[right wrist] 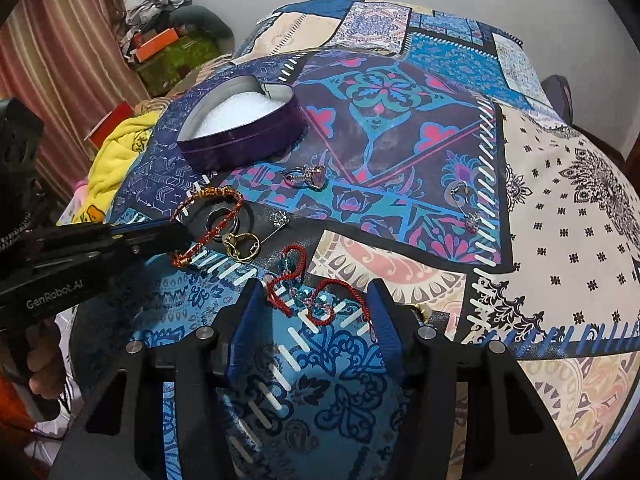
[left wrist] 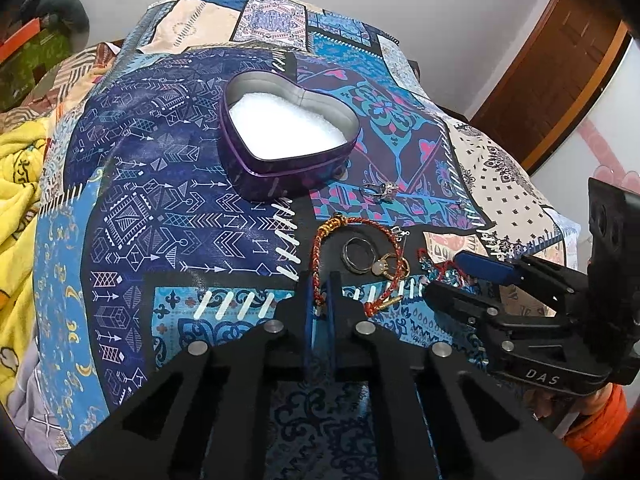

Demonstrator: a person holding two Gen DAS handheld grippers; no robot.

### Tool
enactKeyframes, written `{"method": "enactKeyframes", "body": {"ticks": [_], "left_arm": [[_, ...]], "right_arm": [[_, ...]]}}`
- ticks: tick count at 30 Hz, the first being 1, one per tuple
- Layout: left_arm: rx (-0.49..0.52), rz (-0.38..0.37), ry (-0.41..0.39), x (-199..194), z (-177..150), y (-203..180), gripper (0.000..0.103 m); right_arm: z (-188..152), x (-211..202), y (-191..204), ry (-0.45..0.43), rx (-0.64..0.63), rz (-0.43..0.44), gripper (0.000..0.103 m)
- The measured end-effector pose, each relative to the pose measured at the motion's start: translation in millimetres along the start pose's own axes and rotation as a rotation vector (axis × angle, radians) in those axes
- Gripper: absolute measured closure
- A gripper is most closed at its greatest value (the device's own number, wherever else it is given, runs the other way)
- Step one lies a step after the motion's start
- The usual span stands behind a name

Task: Organize jewelry
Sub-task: 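Grasp the red beaded bracelet with the right gripper and lift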

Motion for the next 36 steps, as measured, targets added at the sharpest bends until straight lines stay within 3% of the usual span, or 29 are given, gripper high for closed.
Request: {"method": "enactKeyframes", "body": {"ticks": [2,7,9,16,36], "left_arm": [[0.009,0.013,-0.006,-0.9,0.1,-1.4,0.099],[0.027,0.037,-0.023,-6.0,0.7,-4.1,0.101],[0.031,0.042,-0.031,-9.3,1.9,-4.8,0.101],[0.046,0.053,-0.078,-29.3,8.8,-8.4,0.101],[0.124,0.086,-0.291,-101.5,56.3,-28.4,0.101]], "right_arm": [[0.2,-0.9,-0.2,-0.003,-0.01,-0.01,0.058],[4.2,-1.7,-5.9,-0.006,-0.019,-0.022,0.089],[5.4,-2.2,-6.9,-0.004,-0.011,-0.009,0.094],[10.2,-15.4,-1.3,-0.035,-0.01,0.004,0.096],[66.3,-84.0,14.4,-0.251,-0.015,-0.012,0.096]]}}
Point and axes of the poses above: each gripper's, at about its wrist camera, not at the fingertips, and x roughly the way its jaws point, y to its left, z to its top, the point moved 5 cm from there along x, roughly the way its jaws point, and after that the axes turned 2 degrees about x, right-handed, at the moved point
